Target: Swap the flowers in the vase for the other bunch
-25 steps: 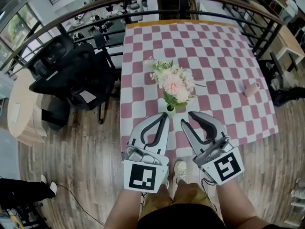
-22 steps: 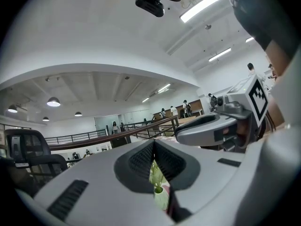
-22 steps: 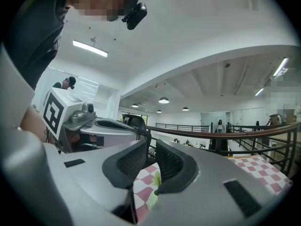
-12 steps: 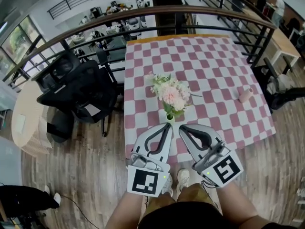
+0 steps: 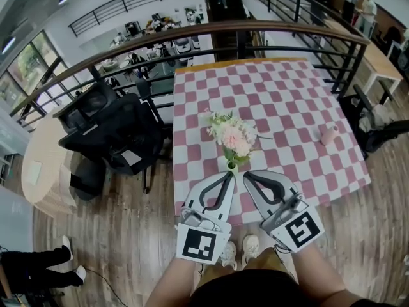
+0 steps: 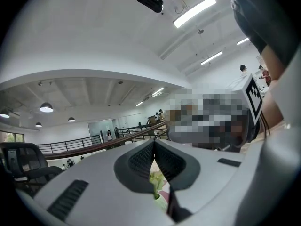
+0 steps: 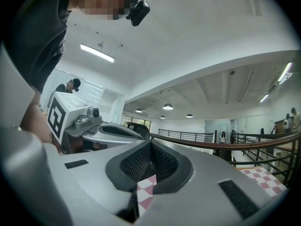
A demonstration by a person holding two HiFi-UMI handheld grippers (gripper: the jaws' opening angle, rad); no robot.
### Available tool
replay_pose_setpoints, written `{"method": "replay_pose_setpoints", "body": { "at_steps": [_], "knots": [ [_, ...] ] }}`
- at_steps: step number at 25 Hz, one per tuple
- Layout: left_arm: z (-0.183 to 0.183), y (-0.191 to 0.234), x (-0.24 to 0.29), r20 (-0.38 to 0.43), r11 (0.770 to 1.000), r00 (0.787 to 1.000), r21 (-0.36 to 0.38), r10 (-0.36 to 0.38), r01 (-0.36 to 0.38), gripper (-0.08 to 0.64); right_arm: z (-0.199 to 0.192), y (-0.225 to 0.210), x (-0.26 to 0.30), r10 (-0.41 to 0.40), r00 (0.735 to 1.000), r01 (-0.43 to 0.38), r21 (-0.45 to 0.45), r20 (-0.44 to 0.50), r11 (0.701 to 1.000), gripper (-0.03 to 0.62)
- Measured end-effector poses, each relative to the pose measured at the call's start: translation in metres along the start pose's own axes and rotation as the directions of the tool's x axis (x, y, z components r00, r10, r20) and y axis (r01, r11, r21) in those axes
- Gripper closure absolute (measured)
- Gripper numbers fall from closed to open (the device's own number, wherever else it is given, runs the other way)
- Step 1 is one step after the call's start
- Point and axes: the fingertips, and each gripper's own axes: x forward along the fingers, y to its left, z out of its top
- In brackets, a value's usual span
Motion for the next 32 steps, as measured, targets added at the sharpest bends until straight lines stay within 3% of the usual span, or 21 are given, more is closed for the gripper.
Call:
{"method": "replay_pose_setpoints", "body": {
  "at_steps": [32],
  "knots": [
    [0.033, 0.011, 0.011, 0.044, 0.997, 0.999, 0.071, 0.005, -0.008, 0.552, 0.025, -0.006, 0.012, 0.028, 0.999, -0.025, -0.073, 0.035, 0.997, 0.561]
  ]
}}
